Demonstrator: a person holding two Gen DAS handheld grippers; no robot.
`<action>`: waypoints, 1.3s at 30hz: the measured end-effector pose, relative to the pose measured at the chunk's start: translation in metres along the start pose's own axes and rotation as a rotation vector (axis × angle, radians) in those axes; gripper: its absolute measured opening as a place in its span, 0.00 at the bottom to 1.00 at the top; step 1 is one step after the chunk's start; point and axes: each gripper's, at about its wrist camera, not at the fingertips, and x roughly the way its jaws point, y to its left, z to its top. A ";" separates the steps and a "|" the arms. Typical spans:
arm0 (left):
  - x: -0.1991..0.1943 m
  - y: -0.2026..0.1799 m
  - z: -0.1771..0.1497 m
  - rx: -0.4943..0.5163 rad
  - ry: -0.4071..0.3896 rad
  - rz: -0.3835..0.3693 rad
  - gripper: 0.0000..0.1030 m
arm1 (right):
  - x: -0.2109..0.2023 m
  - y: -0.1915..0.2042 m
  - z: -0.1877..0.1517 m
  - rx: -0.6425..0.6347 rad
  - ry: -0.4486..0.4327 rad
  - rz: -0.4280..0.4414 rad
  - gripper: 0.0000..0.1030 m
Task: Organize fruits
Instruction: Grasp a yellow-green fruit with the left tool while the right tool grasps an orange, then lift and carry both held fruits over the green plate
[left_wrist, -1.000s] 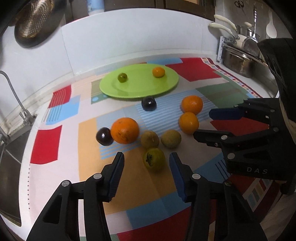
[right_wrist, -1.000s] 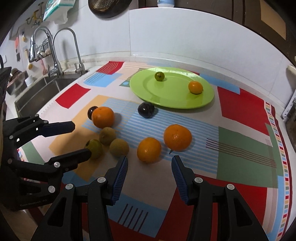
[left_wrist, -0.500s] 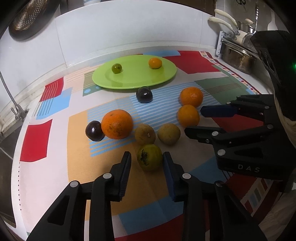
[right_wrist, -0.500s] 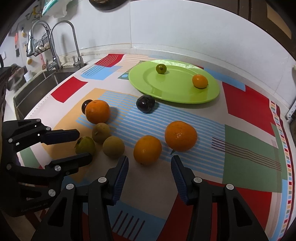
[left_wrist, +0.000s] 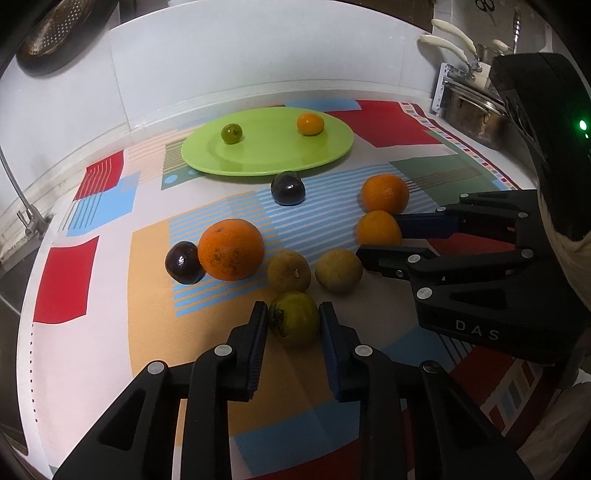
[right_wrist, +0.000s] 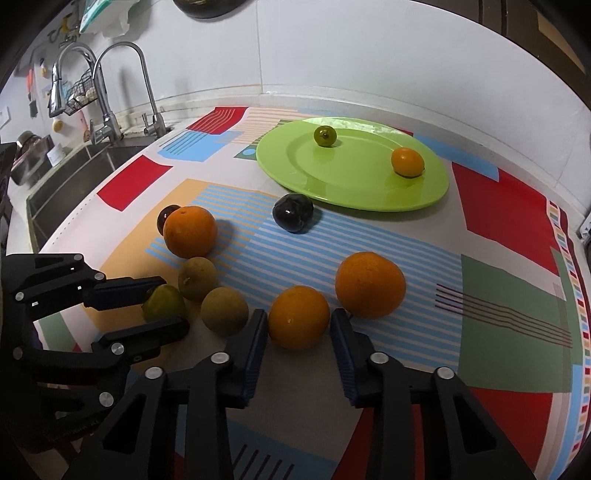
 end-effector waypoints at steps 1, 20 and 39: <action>-0.001 0.000 0.000 -0.001 -0.003 0.005 0.27 | 0.000 0.000 0.000 0.001 0.000 -0.001 0.33; -0.037 0.001 0.011 -0.018 -0.099 0.032 0.27 | -0.040 0.007 -0.001 0.036 -0.064 -0.005 0.33; -0.077 0.009 0.048 -0.029 -0.226 -0.008 0.27 | -0.089 0.012 0.021 0.108 -0.200 -0.044 0.33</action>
